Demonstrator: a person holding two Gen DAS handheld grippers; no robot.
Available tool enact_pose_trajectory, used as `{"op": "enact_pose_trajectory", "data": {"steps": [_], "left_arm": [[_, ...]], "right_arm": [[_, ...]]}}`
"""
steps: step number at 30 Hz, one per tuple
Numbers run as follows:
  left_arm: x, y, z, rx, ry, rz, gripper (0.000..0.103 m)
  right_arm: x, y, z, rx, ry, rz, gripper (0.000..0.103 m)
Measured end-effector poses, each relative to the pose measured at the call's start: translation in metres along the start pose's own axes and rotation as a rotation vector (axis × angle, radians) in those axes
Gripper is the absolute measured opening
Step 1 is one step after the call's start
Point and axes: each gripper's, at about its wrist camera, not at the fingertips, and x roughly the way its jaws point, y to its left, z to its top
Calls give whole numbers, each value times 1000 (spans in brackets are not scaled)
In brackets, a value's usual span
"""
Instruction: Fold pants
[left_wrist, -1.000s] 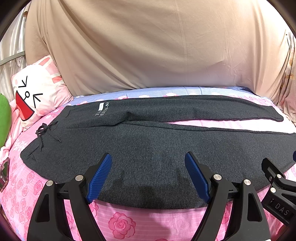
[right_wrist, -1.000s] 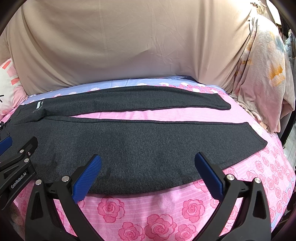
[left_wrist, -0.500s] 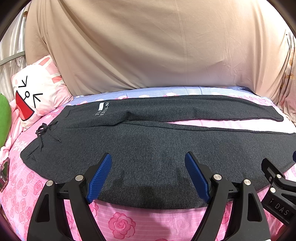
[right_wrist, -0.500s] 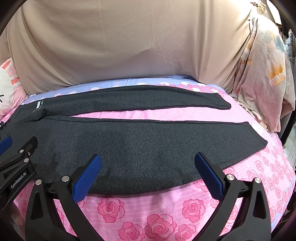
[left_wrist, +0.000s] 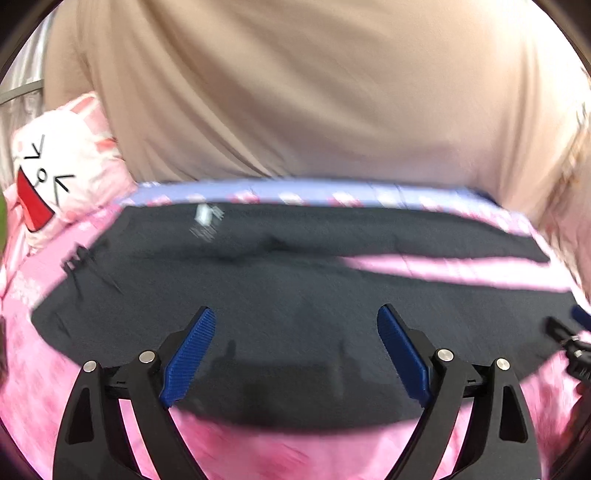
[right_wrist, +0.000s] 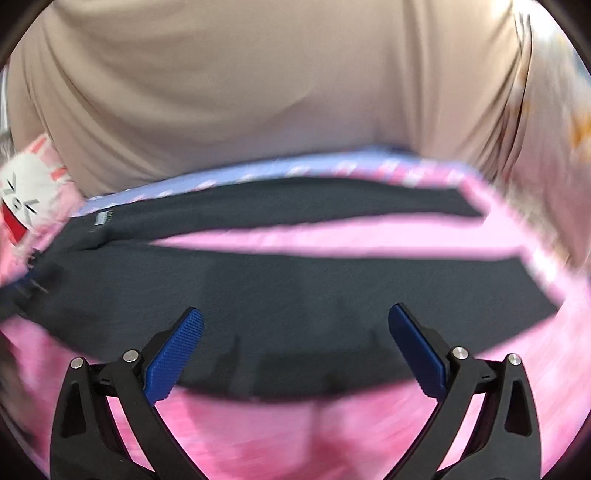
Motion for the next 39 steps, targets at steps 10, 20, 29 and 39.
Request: {"op": "enact_pose_trajectory", "data": {"steps": [10, 20, 29, 39], "left_arm": [[125, 188, 116, -187, 151, 254, 87], [261, 282, 129, -287, 377, 414, 87], [272, 291, 127, -356, 385, 414, 27], [131, 269, 160, -378, 198, 241, 15]], "right_arm": [[118, -158, 74, 200, 111, 5, 98], [244, -203, 106, 263, 278, -102, 98], [263, -191, 118, 222, 333, -74, 46], [156, -185, 133, 209, 128, -14, 4]]}}
